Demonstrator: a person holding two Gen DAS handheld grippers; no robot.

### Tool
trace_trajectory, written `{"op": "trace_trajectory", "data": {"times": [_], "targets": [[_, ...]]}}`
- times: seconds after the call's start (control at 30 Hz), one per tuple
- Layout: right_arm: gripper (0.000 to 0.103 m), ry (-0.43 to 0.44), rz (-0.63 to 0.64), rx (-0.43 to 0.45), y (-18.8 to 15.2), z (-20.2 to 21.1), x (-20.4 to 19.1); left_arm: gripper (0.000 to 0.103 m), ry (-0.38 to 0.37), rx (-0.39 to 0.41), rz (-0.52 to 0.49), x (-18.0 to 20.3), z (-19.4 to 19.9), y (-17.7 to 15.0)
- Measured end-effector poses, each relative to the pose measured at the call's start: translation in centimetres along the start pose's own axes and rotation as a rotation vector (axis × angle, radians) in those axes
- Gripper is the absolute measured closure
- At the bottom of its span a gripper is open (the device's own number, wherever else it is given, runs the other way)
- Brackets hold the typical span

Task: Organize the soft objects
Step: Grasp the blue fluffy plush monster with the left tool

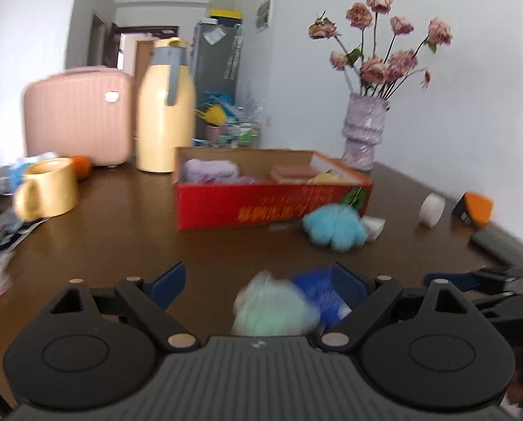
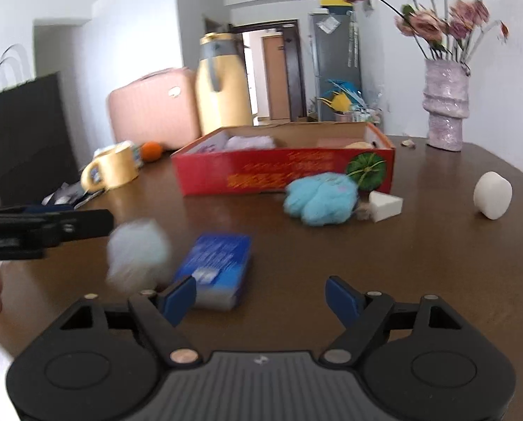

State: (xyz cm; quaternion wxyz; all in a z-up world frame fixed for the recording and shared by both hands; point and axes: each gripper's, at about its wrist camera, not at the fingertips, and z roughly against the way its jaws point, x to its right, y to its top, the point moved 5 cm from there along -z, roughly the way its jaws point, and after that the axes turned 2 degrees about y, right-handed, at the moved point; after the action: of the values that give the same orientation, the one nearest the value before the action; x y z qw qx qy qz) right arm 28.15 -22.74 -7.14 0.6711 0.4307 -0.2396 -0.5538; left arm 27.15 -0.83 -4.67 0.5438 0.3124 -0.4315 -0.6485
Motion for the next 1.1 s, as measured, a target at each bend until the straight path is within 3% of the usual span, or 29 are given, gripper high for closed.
{"op": "trace_trajectory", "data": {"times": [0.03, 0.07, 0.13, 0.33, 0.4, 0.5, 0.57, 0.6, 0.67, 0.87, 1.1], "targets": [[0.034, 0.001, -0.020, 0.004, 0.8, -0.7, 0.9, 0.034, -0.022, 0.001, 0.008, 0.0, -0.6, 0.8], [0.043, -0.001, -0.043, 0.004, 1.6, -1.4, 1.9, 0.039, -0.047, -0.009, 0.020, -0.1, -1.6, 1.6], [0.049, 0.000, -0.103, 0.011, 3.3, -3.3, 4.1, 0.053, -0.083, -0.074, 0.046, -0.3, -4.2, 3.4], [0.061, 0.019, -0.240, -0.012, 7.3, -9.5, 9.2, 0.053, -0.292, -0.302, 0.099, 1.7, -14.5, 7.8], [0.063, 0.021, -0.286, -0.036, 7.4, -11.4, 10.4, 0.052, -0.285, -0.390, 0.156, 2.7, -18.3, 7.9], [0.066, 0.053, -0.339, -0.050, 6.9, -13.0, 11.1, 0.052, -0.285, -0.432, 0.232, 3.6, -21.6, 7.3], [0.067, 0.080, -0.354, -0.049, 6.6, -13.5, 11.3, 0.057, -0.301, -0.446, 0.279, 3.9, -23.2, 6.8], [0.069, 0.091, -0.359, -0.046, 6.6, -13.7, 11.3, 0.066, -0.316, -0.456, 0.294, 4.0, -23.8, 6.5], [0.071, 0.093, -0.358, -0.052, 6.5, -13.7, 11.1, 0.067, -0.349, -0.490, 0.340, 4.0, -24.8, 5.9], [0.074, 0.116, -0.276, -0.001, 7.9, -10.3, 9.0, 0.072, -0.364, -0.443, 0.361, 3.9, -22.7, 7.0], [0.074, 0.201, -0.253, 0.092, 7.6, -1.6, 5.5, 0.072, -0.406, -0.287, 0.323, 4.1, -12.4, 9.1]]}}
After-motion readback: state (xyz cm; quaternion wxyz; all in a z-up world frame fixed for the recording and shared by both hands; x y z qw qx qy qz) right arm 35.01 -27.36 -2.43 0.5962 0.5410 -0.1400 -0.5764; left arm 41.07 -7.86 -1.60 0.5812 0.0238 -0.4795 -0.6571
